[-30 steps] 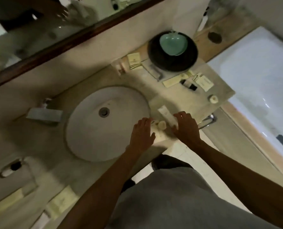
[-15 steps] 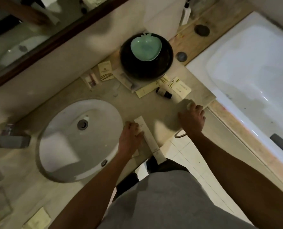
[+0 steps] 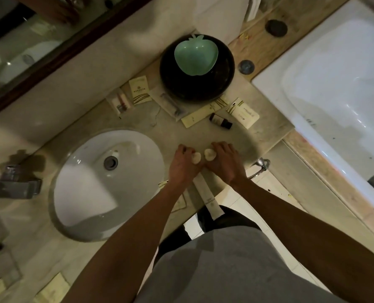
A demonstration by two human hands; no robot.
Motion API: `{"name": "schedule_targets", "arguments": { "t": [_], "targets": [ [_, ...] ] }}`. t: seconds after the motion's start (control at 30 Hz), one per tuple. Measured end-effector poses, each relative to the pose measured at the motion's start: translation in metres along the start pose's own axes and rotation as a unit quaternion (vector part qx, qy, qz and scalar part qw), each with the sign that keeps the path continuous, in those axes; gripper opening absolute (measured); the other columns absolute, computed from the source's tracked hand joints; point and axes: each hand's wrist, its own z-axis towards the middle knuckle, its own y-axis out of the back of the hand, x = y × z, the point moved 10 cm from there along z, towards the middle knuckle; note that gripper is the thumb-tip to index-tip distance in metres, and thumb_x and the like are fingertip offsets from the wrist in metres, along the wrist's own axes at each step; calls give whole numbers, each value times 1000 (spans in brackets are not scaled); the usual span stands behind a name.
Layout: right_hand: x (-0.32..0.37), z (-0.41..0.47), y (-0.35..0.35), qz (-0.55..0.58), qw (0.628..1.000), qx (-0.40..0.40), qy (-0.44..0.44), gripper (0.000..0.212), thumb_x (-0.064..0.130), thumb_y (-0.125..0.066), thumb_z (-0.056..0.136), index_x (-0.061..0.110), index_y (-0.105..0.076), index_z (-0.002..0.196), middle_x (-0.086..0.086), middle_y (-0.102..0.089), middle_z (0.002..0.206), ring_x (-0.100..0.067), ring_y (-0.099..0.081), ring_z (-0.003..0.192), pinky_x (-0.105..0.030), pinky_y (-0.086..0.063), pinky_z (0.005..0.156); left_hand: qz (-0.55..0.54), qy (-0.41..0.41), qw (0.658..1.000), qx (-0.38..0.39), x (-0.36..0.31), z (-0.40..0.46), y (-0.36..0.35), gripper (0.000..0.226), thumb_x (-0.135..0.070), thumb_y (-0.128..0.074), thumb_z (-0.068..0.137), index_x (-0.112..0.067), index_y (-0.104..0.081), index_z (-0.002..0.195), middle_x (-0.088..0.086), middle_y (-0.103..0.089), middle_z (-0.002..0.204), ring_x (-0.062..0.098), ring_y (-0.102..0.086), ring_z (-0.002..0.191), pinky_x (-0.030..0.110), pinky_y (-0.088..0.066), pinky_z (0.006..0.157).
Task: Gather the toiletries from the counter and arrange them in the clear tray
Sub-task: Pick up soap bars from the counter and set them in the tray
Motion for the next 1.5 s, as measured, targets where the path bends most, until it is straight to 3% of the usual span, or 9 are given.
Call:
{"name": "schedule_targets", "arguments": {
  "t": [0.13,0.27,0.47,0.57,0.7,0.9,1.03,1.2,1.5],
  "targets": [
    [9,0,3,-35,999,-26,30,48,43,-71,83,16,-62,122,-8,-56,119,-29,-49,110,-42,-43,89,-2,-22,1000,6,7,-1,-2,38,-34,-71,81,-16,-62,114,2,-50,120,23,-55,105,39,-50,88],
    [5,2,10,-129,991,-33,-18,51,61,-69,77,15,-63,98,-5,-64,97,-27,-55,92,-38,-37,78,6,-20,1000,-17,14,-2,2,40,-36,-76,75,-16,-61,106,2,-52,114,21,-54,98,38,-50,82],
    [27,-6,8,-85,994,34,54,64,26,-74,82,20,-49,140,-7,-48,124,-26,-53,106,-30,-43,70,12,-69,997,-23,7,-5,7,36,-25,-76,76,-15,-61,107,5,-54,113,25,-53,102,42,-50,83],
    [24,-8,13,-68,997,13,29,37,36,-71,86,20,-65,119,-6,-53,110,-23,-56,89,-27,-37,64,0,-63,997,-34,12,-2,12,38,-25,-77,76,-14,-61,109,6,-55,114,25,-53,103,39,-49,83],
    [15,-5,11,-63,998,18,-11,44,52,-70,84,14,-67,108,-4,-58,104,-14,-46,79,-28,-33,64,-18,-39,997,-58,15,5,21,40,-23,-78,75,-11,-62,111,8,-56,114,26,-54,104,39,-48,85],
    [11,-2,7,-55,998,31,-2,47,55,-72,80,15,-64,104,0,-58,100,-21,-56,86,-30,-35,64,-34,-34,997,-62,10,25,25,42,-23,-76,77,-13,-61,114,5,-54,117,23,-52,108,39,-48,89],
    [10,-1,11,-28,999,19,-4,43,50,-74,79,16,-66,104,-1,-59,100,-22,-56,88,-30,-37,66,10,-82,995,-61,-14,47,30,52,-51,-69,80,-16,-59,118,5,-53,120,19,-49,107,36,-42,87],
    [12,5,14,-1,1000,9,-14,39,46,-72,82,17,-66,108,1,-58,105,-20,-55,93,-33,-43,70,68,-129,983,-115,-51,97,55,40,-21,-67,86,-9,-58,123,11,-56,125,27,-51,117,40,-46,95],
    [3,11,22,-10,999,-29,-28,37,45,-70,84,16,-67,107,0,-58,101,-22,-57,93,-29,-33,65,242,-107,963,-42,-74,148,38,38,-28,-74,80,-15,-61,114,8,-58,114,26,-51,109,36,-44,90]
  ]
}}
